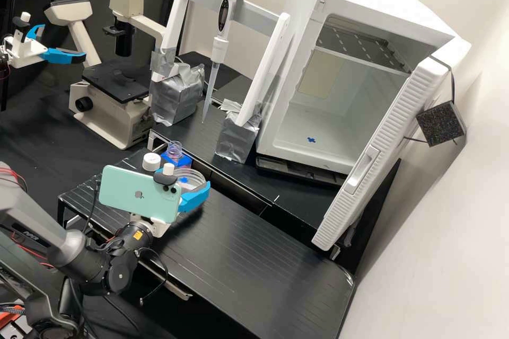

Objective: Close the lid

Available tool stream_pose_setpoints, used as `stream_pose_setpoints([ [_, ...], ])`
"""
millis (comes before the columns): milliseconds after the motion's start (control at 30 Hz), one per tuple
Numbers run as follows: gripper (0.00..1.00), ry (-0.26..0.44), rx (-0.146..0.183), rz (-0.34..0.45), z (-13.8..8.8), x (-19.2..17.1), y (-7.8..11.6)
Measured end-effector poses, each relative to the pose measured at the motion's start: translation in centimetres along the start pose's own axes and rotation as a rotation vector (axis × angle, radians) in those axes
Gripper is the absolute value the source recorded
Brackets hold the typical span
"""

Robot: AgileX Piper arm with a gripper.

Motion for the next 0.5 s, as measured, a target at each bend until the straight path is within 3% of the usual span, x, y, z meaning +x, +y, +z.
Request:
stream_pose_setpoints([
  [500,0.00,-0.006,0.028,0.000,0.38,0.23,-0.07],
])
